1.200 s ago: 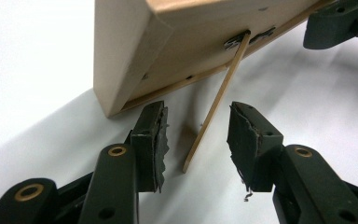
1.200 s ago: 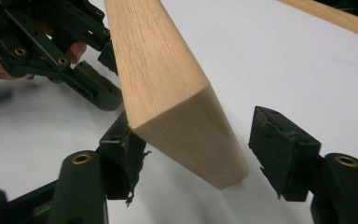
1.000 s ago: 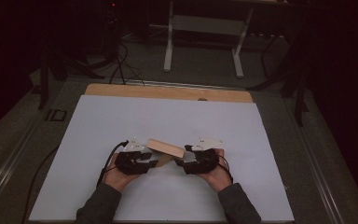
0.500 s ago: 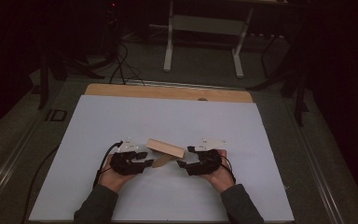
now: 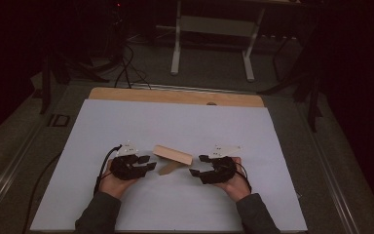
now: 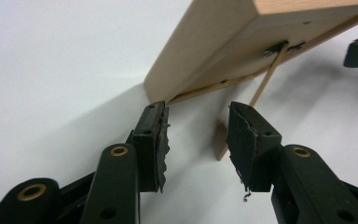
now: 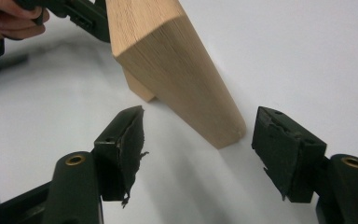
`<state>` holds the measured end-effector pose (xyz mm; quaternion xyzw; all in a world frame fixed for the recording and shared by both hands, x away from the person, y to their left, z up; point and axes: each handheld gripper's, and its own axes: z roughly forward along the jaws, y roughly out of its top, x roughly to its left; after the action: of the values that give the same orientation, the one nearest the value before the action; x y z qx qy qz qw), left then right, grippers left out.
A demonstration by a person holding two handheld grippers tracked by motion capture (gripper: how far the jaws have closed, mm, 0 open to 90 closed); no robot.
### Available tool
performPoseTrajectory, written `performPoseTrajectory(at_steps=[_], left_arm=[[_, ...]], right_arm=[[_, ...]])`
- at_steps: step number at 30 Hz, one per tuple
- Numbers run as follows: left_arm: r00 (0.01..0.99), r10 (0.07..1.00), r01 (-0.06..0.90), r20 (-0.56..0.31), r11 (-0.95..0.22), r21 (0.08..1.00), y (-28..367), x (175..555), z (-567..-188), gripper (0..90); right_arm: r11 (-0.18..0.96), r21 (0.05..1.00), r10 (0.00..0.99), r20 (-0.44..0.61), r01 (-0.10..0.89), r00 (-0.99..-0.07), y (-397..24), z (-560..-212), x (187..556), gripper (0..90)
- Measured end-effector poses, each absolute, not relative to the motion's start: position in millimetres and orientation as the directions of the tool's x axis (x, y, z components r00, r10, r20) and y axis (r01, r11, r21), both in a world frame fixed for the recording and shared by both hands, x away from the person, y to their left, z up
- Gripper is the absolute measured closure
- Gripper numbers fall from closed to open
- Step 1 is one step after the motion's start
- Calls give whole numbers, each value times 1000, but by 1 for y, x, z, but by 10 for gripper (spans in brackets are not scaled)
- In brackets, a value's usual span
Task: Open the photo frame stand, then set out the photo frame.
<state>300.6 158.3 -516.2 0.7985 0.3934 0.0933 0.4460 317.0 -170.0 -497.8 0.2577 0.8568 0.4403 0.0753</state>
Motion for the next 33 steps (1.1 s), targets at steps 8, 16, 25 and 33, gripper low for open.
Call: performPoseTrajectory(at_steps=[8, 16, 25, 33], left_arm=[[660, 719, 561, -219, -277, 780, 162, 302, -516, 576], [648, 722, 575, -242, -256, 777, 165, 303, -515, 585], [676, 693, 556, -248, -259, 790, 160, 300, -512, 677], [707, 682, 525, -188, -328, 785, 148, 296, -512, 824]], right_arm=[[505, 769, 512, 100, 393, -853, -176, -501, 320, 342], [502, 758, 524, 118, 418, -844, -188, -502, 324, 372], [437, 778, 577, 143, 452, -804, -197, -499, 327, 641], [391, 813, 621, 113, 431, -775, -184, -498, 324, 896]])
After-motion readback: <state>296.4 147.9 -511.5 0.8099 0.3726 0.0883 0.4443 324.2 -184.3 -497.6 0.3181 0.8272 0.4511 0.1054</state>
